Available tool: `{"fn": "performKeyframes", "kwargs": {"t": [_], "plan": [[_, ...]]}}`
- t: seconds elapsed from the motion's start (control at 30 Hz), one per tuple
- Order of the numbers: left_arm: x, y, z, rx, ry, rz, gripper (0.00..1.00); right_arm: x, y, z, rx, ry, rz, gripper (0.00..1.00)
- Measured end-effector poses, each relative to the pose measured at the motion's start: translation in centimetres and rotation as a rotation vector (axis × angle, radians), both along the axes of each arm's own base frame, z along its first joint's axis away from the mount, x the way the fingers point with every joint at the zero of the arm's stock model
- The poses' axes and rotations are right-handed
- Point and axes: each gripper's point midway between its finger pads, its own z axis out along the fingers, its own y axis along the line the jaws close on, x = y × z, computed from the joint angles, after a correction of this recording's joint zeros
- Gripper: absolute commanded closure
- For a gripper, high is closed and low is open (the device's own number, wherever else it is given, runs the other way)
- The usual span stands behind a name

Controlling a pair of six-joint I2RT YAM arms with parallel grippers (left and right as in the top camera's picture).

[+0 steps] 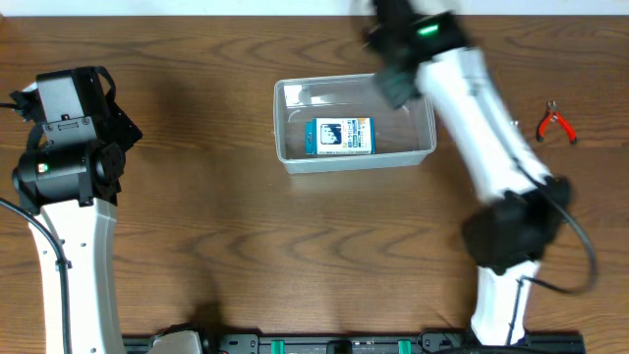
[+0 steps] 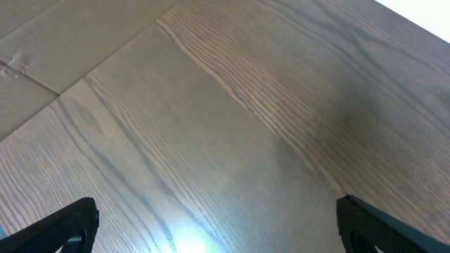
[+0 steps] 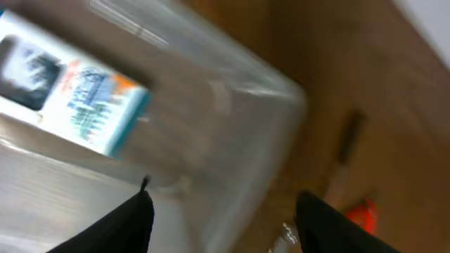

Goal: Pack container
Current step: 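Open the right gripper and move it back toward the tools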

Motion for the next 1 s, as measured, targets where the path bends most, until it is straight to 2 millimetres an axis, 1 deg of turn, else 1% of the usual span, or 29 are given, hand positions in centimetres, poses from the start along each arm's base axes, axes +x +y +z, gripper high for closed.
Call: {"fn": "performKeyframes", "kwargs": {"t": [0.03, 0.1, 0.17, 0.23, 0.3, 0.37, 0.4, 0.57, 0.67, 0.73, 0.8, 0.87, 0.9, 1.0], "plan": [[0.0, 0.0, 0.0, 0.000, 0.000, 0.000, 0.02, -0.2, -1.6, 1.7, 0.016, -0.028, -0.047, 0.31], [0.0, 0.0, 0.0, 0.000, 0.000, 0.000, 0.02, -1.1, -5.8, 5.2, 0.055, -0.084, -0.155, 0.31], [0.0, 0.0, 0.0, 0.000, 0.000, 0.000, 0.02, -2.2, -9.5, 7.3, 0.082, -0.116, -0.246, 0.31], [0.0, 0.0, 0.0, 0.000, 0.000, 0.000, 0.02, -3.3, -12.9, 8.5, 0.102, -0.130, -0.330, 0.31], [0.0, 0.0, 0.0, 0.000, 0.000, 0.000, 0.02, -4.1, -15.2, 8.4, 0.114, -0.112, -0.391, 0.31], [0.0, 0.0, 0.0, 0.000, 0.000, 0.000, 0.02, -4.4, -16.8, 7.5, 0.118, -0.085, -0.433, 0.31], [0.0, 0.0, 0.0, 0.000, 0.000, 0.000, 0.02, -4.4, -17.2, 7.1, 0.120, -0.073, -0.443, 0.32], [0.0, 0.0, 0.0, 0.000, 0.000, 0.000, 0.02, -5.1, -20.2, 3.2, 0.124, 0.029, -0.520, 0.33], [0.0, 0.0, 0.0, 0.000, 0.000, 0.000, 0.02, -5.5, -21.5, 0.6, 0.127, 0.099, -0.551, 0.37], [0.0, 0.0, 0.0, 0.000, -0.001, 0.000, 0.02, -5.5, -22.0, -1.0, 0.131, 0.135, -0.564, 0.37], [0.0, 0.0, 0.0, 0.000, 0.000, 0.000, 0.02, -5.2, -22.3, -2.4, 0.132, 0.160, -0.567, 0.41], [0.0, 0.0, 0.0, 0.000, 0.000, 0.000, 0.02, -4.6, -22.3, -3.6, 0.136, 0.178, -0.553, 0.51], [0.0, 0.0, 0.0, 0.000, 0.000, 0.000, 0.02, -4.3, -22.3, -4.2, 0.138, 0.182, -0.548, 0.53], [0.0, 0.0, 0.0, 0.000, 0.000, 0.000, 0.02, -3.5, -22.4, -5.8, 0.141, 0.200, -0.546, 0.53]]}}
